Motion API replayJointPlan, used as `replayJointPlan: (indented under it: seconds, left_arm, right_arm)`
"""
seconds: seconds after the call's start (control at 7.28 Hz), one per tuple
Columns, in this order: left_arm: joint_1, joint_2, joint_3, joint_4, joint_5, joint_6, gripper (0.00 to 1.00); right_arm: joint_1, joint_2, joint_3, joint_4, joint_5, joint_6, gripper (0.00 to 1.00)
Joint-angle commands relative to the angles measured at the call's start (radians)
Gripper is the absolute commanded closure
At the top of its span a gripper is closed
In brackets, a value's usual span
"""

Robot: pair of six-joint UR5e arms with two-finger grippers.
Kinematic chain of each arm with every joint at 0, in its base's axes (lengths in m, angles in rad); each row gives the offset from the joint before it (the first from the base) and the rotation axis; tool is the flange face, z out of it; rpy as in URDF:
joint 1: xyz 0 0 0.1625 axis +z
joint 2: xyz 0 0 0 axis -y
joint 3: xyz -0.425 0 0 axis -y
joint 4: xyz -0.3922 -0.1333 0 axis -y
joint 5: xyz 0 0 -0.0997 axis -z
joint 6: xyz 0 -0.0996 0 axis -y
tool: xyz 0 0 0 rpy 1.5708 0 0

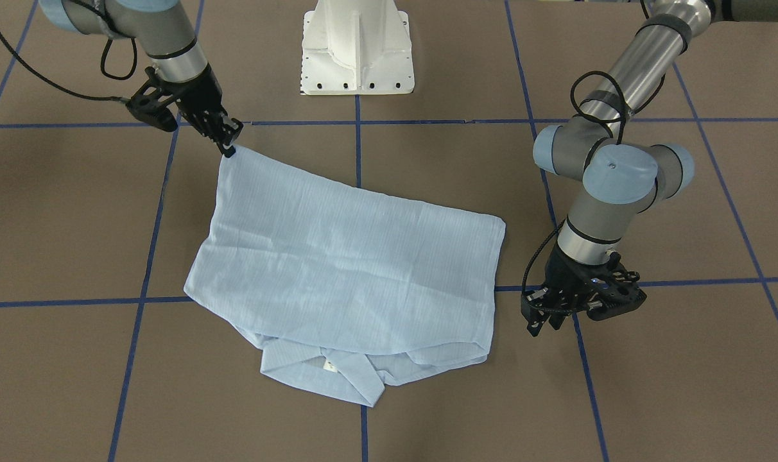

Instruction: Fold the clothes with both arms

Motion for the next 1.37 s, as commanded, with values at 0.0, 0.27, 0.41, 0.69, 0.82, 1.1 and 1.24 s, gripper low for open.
replayJointPlan:
  seconds: [0.0,0.27,0.41,0.69,0.82,1.1,1.24]
  left_arm:
    - [0.000,0.004,-0.036,0.002,-0.032,-0.005,0.49]
    - [-0.002,0.050,-0.154,0.014,-0.107,-0.011,0.49]
    - [-0.002,0.088,-0.215,0.016,-0.159,-0.039,0.46]
    - [0.027,0.127,-0.313,0.014,-0.198,-0.216,0.34]
    - [0.097,0.159,-0.362,0.016,-0.186,-0.351,0.23]
    - [0.184,0.188,-0.413,0.017,-0.140,-0.529,0.19]
    - [0.254,0.208,-0.418,0.017,-0.065,-0.591,0.19]
  right_arm:
    - [-0.188,-0.009,0.191,-0.347,0.092,0.000,1.00]
    - [-0.357,-0.005,0.222,-0.428,0.097,0.044,0.01]
    - [-0.376,-0.002,0.227,-0.427,0.097,0.057,0.00]
    - [-0.314,0.016,0.210,-0.419,0.079,0.057,0.00]
    - [-0.211,0.088,0.168,-0.419,0.061,0.057,0.00]
    - [0.008,0.302,-0.022,-0.370,0.013,0.045,0.00]
    - [0.067,0.311,-0.090,-0.258,-0.004,0.022,0.00]
